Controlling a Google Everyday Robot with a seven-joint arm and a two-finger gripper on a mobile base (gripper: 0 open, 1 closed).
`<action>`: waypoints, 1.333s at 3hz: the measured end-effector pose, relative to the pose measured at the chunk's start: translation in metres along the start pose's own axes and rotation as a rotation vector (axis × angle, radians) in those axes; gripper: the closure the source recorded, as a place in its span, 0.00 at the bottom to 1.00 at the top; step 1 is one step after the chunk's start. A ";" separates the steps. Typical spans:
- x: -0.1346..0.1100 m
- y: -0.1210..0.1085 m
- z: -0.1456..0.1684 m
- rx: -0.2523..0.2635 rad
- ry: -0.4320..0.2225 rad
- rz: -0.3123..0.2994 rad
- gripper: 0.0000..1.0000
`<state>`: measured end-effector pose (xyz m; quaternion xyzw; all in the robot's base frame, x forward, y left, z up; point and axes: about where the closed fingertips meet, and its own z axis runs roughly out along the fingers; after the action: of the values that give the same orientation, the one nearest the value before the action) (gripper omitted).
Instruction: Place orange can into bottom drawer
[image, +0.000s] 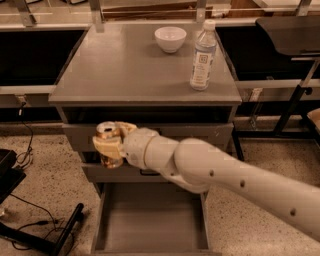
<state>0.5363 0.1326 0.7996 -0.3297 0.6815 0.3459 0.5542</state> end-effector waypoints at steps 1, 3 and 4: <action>0.009 0.012 -0.035 0.004 -0.116 -0.050 1.00; 0.030 -0.008 -0.063 -0.008 -0.263 -0.016 1.00; 0.031 -0.008 -0.063 -0.008 -0.263 -0.016 1.00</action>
Offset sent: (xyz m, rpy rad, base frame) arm -0.0068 -0.1424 -0.0984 0.5524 -0.0741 -0.0695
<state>0.5041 0.0733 0.7781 -0.2892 0.5990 0.3845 0.6402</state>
